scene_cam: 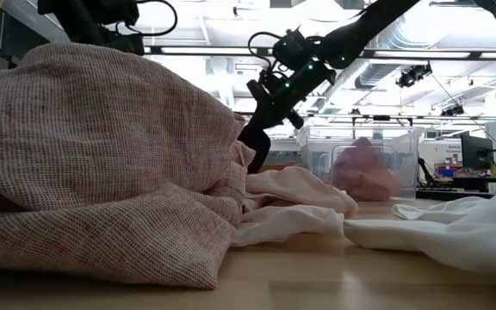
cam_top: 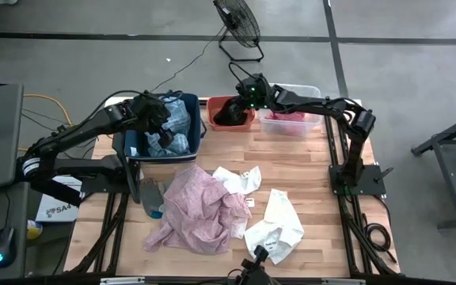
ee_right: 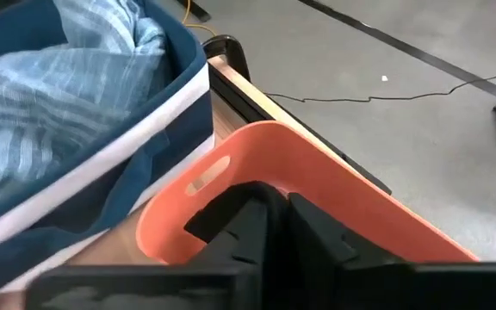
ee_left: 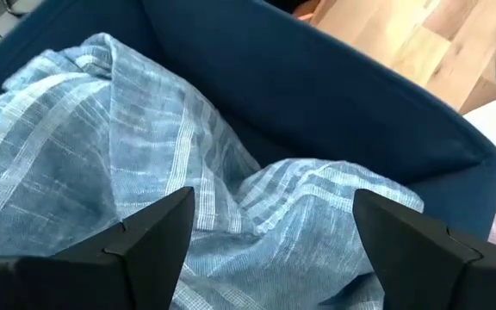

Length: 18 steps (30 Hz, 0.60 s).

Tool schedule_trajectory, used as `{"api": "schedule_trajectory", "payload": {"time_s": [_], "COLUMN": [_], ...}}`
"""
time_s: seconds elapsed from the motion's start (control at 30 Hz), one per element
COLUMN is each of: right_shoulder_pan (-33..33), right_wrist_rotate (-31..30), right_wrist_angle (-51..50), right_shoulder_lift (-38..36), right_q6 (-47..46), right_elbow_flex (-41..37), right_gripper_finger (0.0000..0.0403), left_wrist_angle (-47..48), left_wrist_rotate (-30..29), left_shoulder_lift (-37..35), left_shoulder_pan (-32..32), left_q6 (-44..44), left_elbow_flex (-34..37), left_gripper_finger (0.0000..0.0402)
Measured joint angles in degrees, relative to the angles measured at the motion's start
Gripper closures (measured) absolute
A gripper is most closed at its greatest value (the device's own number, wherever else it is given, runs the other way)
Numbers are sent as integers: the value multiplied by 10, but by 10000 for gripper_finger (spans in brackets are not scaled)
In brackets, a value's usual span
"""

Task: Pick & Place Cloths
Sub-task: Put the black sock into the orange bin, then put the white underwear into the transparent bin

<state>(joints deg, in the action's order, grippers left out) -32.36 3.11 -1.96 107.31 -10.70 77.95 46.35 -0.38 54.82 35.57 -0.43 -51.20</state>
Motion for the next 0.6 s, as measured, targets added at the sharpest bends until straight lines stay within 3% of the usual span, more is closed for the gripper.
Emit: {"api": "schedule_trajectory", "payload": {"time_s": [0.33,0.6], "right_shoulder_pan": [-12,-9], "right_wrist_rotate": [1,62], "right_wrist_angle": [-36,-197], "right_shoulder_lift": [-49,-144], "right_q6": [4,19], "right_elbow_flex": [0,0], "right_gripper_finger": [203,171], "left_wrist_angle": [-8,-75], "left_wrist_rotate": [25,107], "left_shoulder_lift": [0,0], "left_shoulder_pan": [0,0], "left_q6": [0,11], "left_elbow_flex": [0,0], "left_gripper_finger": [93,93]}}
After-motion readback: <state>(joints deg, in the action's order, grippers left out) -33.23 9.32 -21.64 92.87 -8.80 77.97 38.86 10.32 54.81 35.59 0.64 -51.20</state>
